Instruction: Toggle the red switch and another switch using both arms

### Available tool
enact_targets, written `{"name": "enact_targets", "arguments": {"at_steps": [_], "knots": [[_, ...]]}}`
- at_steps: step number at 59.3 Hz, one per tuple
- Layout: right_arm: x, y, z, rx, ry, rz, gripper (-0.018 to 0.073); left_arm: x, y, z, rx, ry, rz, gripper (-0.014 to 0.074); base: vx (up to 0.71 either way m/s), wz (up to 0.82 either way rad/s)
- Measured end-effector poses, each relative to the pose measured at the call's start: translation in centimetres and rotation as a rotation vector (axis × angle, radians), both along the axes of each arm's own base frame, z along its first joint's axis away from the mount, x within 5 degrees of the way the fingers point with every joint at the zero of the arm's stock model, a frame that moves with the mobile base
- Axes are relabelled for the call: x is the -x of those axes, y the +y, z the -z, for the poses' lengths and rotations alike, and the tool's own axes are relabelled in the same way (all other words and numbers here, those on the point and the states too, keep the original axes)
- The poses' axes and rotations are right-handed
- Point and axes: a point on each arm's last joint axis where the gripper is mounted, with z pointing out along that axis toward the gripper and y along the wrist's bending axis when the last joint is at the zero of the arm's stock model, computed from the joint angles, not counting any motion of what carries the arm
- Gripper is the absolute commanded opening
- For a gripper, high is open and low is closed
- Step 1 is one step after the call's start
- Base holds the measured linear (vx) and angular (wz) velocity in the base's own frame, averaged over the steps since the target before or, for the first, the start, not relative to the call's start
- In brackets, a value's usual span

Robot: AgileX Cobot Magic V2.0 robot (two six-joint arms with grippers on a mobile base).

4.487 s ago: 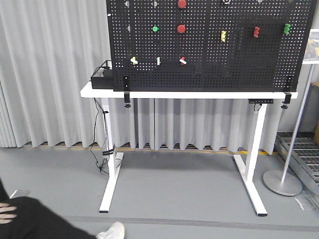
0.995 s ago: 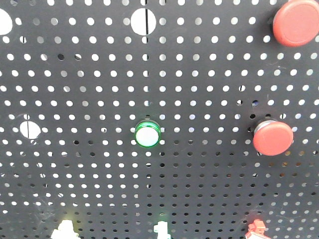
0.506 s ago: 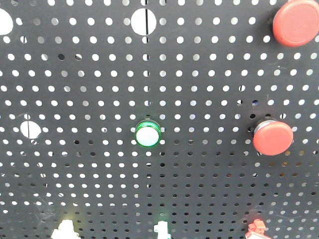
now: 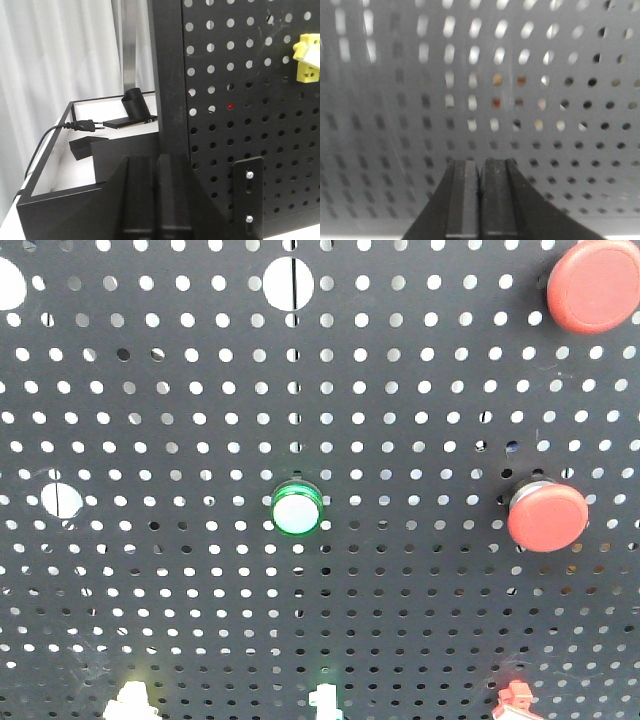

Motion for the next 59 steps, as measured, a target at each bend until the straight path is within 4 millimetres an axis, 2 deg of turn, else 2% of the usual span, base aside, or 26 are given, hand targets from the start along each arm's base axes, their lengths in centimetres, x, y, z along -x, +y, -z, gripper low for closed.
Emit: {"name": "enact_targets", "arguments": {"at_steps": [11, 22, 27, 29, 33, 37, 44, 51, 59], "knots": [[0.0, 0.0, -0.1, -0.023, -0.013, -0.002, -0.0006, 0.0, 0.0, 0.0, 0.000, 0.000, 0.000, 0.0003, 0.00, 0.00], [0.0, 0.0, -0.9, -0.022, -0.101, -0.003, -0.0006, 0.0, 0.0, 0.0, 0.005, 0.001, 0.000, 0.0003, 0.00, 0.00], [0.2, 0.0, -1.8, -0.023, -0.120, -0.003, -0.0006, 0.0, 0.0, -0.1, 0.025, 0.002, 0.002, 0.0003, 0.00, 0.00], [0.4, 0.0, -3.0, -0.022, -0.144, -0.003, -0.0006, 0.1, 0.0, -0.3, 0.029, 0.004, 0.002, 0.0003, 0.00, 0.00], [0.9, 0.1, -5.0, -0.019, -0.187, -0.004, -0.0006, 0.3, 0.0, -1.4, 0.030, -0.001, 0.003, 0.0003, 0.00, 0.00], [1.8, 0.1, -8.0, -0.002, -0.252, -0.003, -0.0006, 0.7, 0.1, -3.5, 0.037, -0.035, 0.004, 0.0003, 0.00, 0.00], [2.4, 0.1, -11.5, 0.024, -0.262, 0.000, -0.0006, 0.5, 0.1, -7.1, 0.036, -0.033, 0.004, 0.0003, 0.00, 0.00], [2.1, 0.1, -13.3, 0.025, -0.242, 0.000, -0.0006, -1.0, -0.2, -9.7, 0.021, 0.038, 0.004, 0.0003, 0.00, 0.00], [1.3, 0.1, -13.5, 0.023, -0.189, -0.001, -0.0006, -2.8, -0.6, -11.2, 0.010, 0.087, 0.003, 0.0003, 0.00, 0.00]]}}
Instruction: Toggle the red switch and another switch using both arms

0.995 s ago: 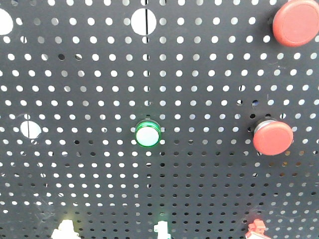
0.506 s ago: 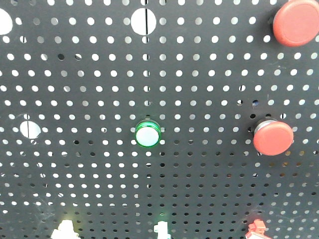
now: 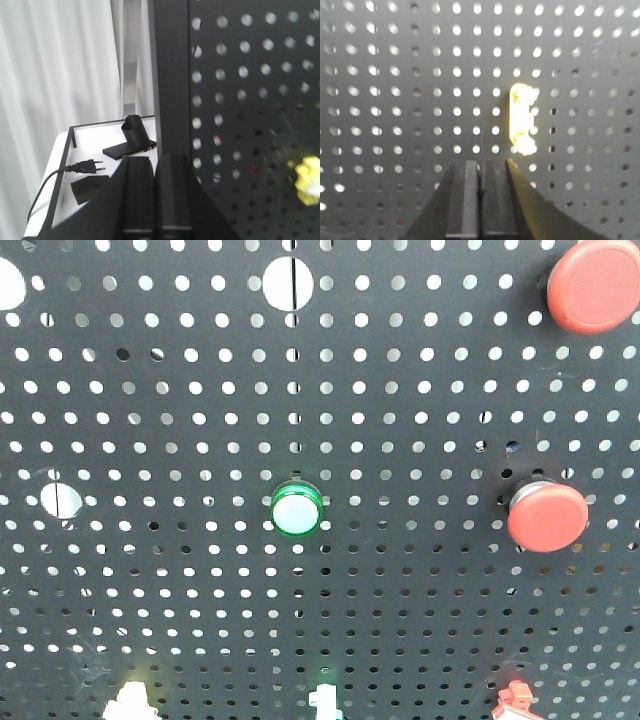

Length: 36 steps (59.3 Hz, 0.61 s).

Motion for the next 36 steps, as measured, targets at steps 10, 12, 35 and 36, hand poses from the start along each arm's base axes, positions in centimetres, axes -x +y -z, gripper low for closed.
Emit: {"name": "enact_targets", "arguments": {"at_steps": [10, 12, 35, 36], "knots": [[-0.2, 0.0, 0.4, -0.002, 0.047, 0.000, -0.0006, -0.8, -0.2, 0.0, 0.018, 0.037, 0.003, 0.0003, 0.00, 0.00], [-0.2, 0.0, 0.4, -0.002, 0.053, 0.000, -0.0006, -0.9, -0.3, 0.0, 0.044, 0.038, 0.006, 0.0003, 0.00, 0.00], [-0.2, 0.0, 0.7, -0.004, 0.080, 0.000, -0.0006, -0.9, -1.1, 0.2, 0.153, 0.097, 0.082, 0.0003, 0.00, 0.00], [-0.2, 0.0, 0.7, -0.004, 0.080, 0.000, -0.0006, -0.9, -1.2, 0.2, 0.148, 0.106, 0.098, 0.0003, 0.00, 0.00]]}}
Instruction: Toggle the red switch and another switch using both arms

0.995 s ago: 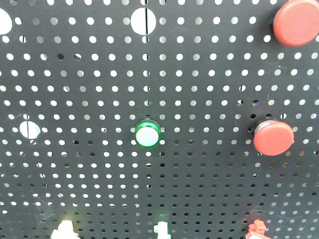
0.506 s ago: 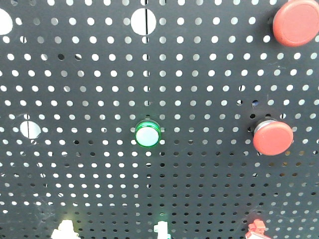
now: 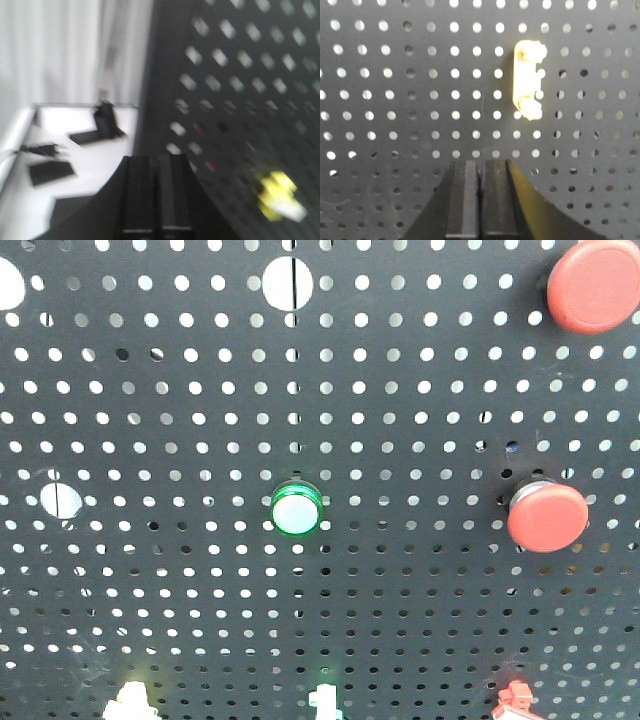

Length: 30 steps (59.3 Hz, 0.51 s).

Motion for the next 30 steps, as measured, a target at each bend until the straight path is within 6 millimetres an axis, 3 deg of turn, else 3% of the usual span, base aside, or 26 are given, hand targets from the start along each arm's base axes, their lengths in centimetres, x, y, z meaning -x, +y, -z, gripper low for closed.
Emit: {"name": "enact_targets", "arguments": {"at_steps": [17, 30], "knots": [[0.0, 0.0, 0.2, -0.001, 0.027, 0.000, -0.0006, -0.4, -2.6, -0.1, -0.153, 0.000, 0.236, 0.0003, 0.00, 0.00], [0.0, 0.0, 0.7, -0.003, 0.073, 0.000, -0.0006, -2.0, -4.5, 0.0, -0.191, 0.060, 0.324, 0.0003, 0.00, 0.00]]}}
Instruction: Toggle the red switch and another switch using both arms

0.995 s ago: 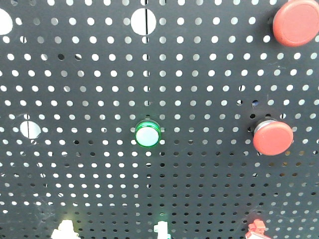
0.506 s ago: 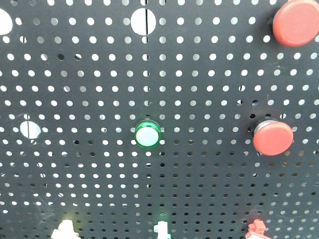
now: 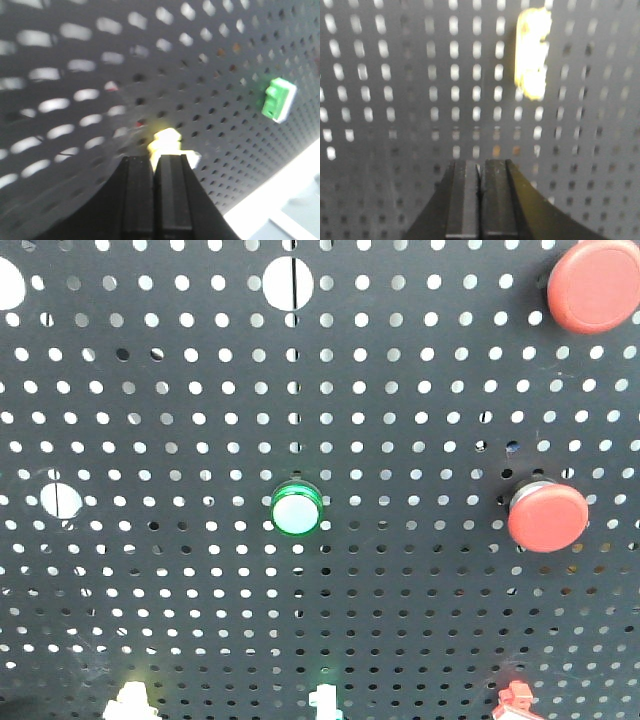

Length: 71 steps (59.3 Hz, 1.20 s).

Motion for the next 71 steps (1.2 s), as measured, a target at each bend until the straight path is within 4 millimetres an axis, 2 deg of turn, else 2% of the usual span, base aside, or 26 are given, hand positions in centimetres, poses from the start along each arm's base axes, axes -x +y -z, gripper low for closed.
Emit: {"name": "enact_targets", "arguments": {"at_steps": [11, 17, 30, 43, 56, 63, 71], "knots": [[0.0, 0.0, 0.1, -0.001, 0.016, 0.000, -0.0006, -1.6, -1.1, -0.4, -0.016, 0.032, 0.005, 0.0003, 0.00, 0.00], [0.0, 0.0, 0.2, -0.001, 0.022, 0.000, -0.0006, -2.3, -1.5, 0.0, -0.030, 0.065, 0.004, 0.0003, 0.00, 0.00], [0.0, 0.0, 0.2, -0.001, 0.024, 0.000, -0.0006, -2.5, -1.7, 0.6, -0.049, 0.099, 0.013, 0.0003, 0.00, 0.00], [0.0, 0.0, 0.2, -0.014, 0.024, -0.005, -0.0006, -1.7, -1.0, 2.7, -0.055, 0.118, -0.005, 0.0003, 0.00, 0.00], [0.0, 0.4, 0.2, -0.119, 0.023, -0.046, -0.0006, -0.6, -0.4, 4.7, -0.061, 0.151, -0.010, 0.0003, 0.00, 0.00], [0.0, 0.6, 0.3, -0.138, 0.026, -0.066, -0.0006, 0.0, -0.1, 4.7, -0.051, 0.135, -0.007, 0.0003, 0.00, 0.00], [-0.5, 1.0, 0.3, -0.087, 0.045, -0.108, -0.0006, 1.0, 0.6, 3.6, -0.008, 0.063, -0.006, 0.0003, 0.00, 0.00]]}}
